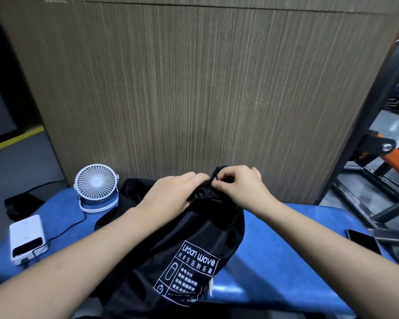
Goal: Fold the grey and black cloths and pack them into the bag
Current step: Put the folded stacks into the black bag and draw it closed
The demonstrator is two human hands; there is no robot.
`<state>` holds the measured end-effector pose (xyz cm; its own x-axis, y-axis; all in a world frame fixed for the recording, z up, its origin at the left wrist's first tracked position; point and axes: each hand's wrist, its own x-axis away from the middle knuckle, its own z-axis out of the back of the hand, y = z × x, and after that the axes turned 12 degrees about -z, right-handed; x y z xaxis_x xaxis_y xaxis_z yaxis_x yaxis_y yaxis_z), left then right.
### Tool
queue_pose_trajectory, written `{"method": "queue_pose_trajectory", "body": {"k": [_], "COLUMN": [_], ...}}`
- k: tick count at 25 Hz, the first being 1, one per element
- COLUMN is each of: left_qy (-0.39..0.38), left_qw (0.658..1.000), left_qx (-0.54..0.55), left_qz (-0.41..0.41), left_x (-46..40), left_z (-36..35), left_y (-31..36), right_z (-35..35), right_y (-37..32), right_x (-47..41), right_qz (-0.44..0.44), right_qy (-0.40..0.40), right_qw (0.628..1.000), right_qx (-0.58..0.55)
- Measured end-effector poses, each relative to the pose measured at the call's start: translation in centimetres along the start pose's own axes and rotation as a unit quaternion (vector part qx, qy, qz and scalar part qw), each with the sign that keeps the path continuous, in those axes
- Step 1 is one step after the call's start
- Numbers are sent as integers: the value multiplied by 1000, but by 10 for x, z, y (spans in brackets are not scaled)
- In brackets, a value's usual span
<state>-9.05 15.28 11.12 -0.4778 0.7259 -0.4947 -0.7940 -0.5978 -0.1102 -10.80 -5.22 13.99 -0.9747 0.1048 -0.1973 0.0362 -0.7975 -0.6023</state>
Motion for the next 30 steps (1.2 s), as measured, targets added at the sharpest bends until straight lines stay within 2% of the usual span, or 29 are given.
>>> {"method": "queue_pose_trajectory", "body": {"k": [3,5,11,15,17,20,23,24,26,28,30], "left_qy": [0,-16,-66,-83,-88,-88,-92,-93,-93,-93,-96], "left_qw": [1000,1000,998,996,996,996,996,996,996,996,995], "left_qx": [7,11,-7,-8,-9,-7,4,5,8,11,8], "left_qz": [11,16,16,10,14,9,-6,-10,-12,-11,-12], "left_x": [6,10,13,13,14,16,16,16,16,16,17], "left_z": [1,0,-3,-3,-1,-1,-2,-2,-1,0,-1], "left_y": [-8,-14,-18,-15,-16,-19,-19,-18,-17,-16,-15], "right_z": [18,34,65,72,75,86,96,98,101,104,105], "right_y": [0,3,12,14,19,31,45,49,52,55,60], "right_x": [-6,-9,-17,-19,-21,-24,-27,-28,-26,-25,-21], "right_qz": [-52,-48,-15,-14,-6,0,46,72,101,84,61], "right_qy": [-31,-24,44,13,20,52,99,89,0,-98,-144], "right_qw": [978,956,944,932,946,977,994,992,976,969,968], "right_qx": [-199,-290,-328,-362,-324,-206,-21,60,193,210,197]}}
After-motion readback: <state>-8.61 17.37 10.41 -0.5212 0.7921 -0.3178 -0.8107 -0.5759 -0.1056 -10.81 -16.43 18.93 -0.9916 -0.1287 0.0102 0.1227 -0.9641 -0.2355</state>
